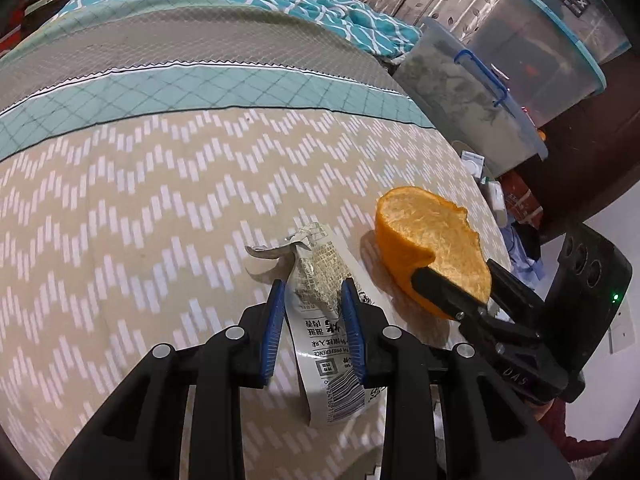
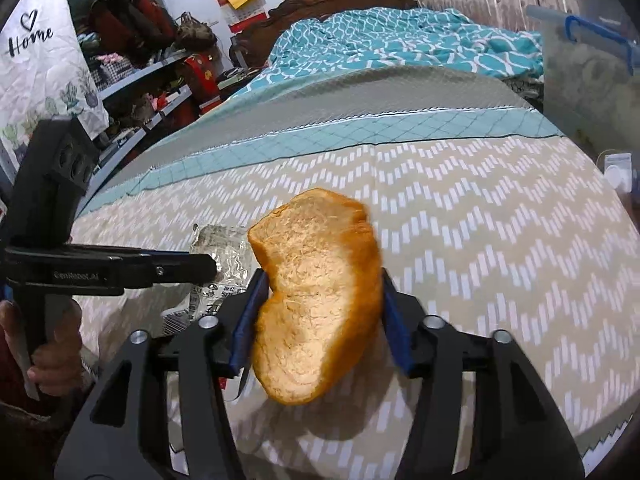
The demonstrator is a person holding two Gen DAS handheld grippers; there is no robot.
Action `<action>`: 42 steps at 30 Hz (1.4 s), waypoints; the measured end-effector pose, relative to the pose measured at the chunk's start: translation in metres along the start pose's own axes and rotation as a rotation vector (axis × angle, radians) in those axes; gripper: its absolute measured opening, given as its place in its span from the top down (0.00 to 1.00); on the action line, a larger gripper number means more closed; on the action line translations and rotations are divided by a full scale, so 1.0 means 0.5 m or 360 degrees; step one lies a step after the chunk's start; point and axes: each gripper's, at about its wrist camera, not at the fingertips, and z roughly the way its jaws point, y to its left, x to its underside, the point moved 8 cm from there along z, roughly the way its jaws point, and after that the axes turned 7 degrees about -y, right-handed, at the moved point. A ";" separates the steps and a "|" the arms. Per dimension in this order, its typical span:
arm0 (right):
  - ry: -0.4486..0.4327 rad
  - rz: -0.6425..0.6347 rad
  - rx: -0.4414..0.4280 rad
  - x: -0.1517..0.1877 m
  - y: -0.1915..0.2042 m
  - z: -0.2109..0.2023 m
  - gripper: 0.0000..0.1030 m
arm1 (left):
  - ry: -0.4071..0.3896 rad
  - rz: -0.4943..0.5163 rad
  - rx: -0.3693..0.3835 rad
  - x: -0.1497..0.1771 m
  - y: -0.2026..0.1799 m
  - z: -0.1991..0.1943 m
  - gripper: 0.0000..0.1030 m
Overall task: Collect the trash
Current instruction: 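Grasp the orange peel with the right tool and lift it, then carry receipt and peel over the tan bin and open both tools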
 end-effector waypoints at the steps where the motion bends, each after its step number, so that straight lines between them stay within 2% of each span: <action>1: -0.0005 -0.0022 0.0016 0.002 0.002 -0.001 0.37 | 0.0001 0.0005 0.0000 0.004 -0.002 -0.002 0.74; 4: -0.0011 -0.0091 0.0055 0.010 0.012 -0.003 0.33 | 0.0015 -0.0008 0.0002 0.012 -0.004 -0.002 0.72; 10: -0.0021 -0.0158 0.0117 0.020 0.010 -0.006 0.27 | 0.0017 0.0002 0.0009 0.013 -0.021 0.005 0.46; 13: -0.0020 -0.0144 0.0114 0.027 0.007 -0.007 0.27 | 0.0018 0.0032 -0.0005 0.014 -0.036 0.015 0.46; 20: -0.0040 -0.0068 0.0076 0.021 0.000 -0.015 0.27 | 0.0014 0.0129 -0.0067 0.019 -0.061 0.028 0.53; 21: -0.0040 -0.0051 0.0064 0.018 -0.002 -0.016 0.26 | 0.0022 0.0127 -0.0060 0.020 -0.065 0.031 0.55; 23: -0.0047 -0.0036 0.0060 0.013 -0.005 -0.016 0.26 | 0.0042 0.0126 -0.0047 0.022 -0.066 0.035 0.68; 25: -0.0048 -0.0030 0.0053 0.011 -0.006 -0.013 0.28 | 0.0052 0.0132 -0.0036 0.023 -0.072 0.040 0.72; 29: -0.0077 -0.0035 0.0033 0.002 -0.005 -0.023 0.51 | 0.0073 0.0133 -0.0004 0.021 -0.086 0.047 0.75; 30: -0.0087 -0.0013 0.0024 -0.002 -0.010 -0.028 0.54 | 0.0078 0.0134 0.0015 0.016 -0.095 0.049 0.76; 32: -0.0121 0.0036 0.0030 -0.010 -0.029 -0.038 0.59 | 0.0078 0.0151 0.0032 0.005 -0.111 0.052 0.77; 35: -0.0214 0.0144 0.0033 -0.033 -0.074 -0.069 0.61 | 0.0089 0.0159 0.0101 -0.022 -0.145 0.064 0.78; 39: -0.0338 0.0273 0.0078 -0.078 -0.161 -0.120 0.61 | 0.0083 0.0211 0.0196 -0.082 -0.218 0.091 0.78; 42: -0.0440 0.0366 0.0185 -0.119 -0.263 -0.169 0.61 | 0.0084 0.0275 0.0268 -0.128 -0.290 0.121 0.78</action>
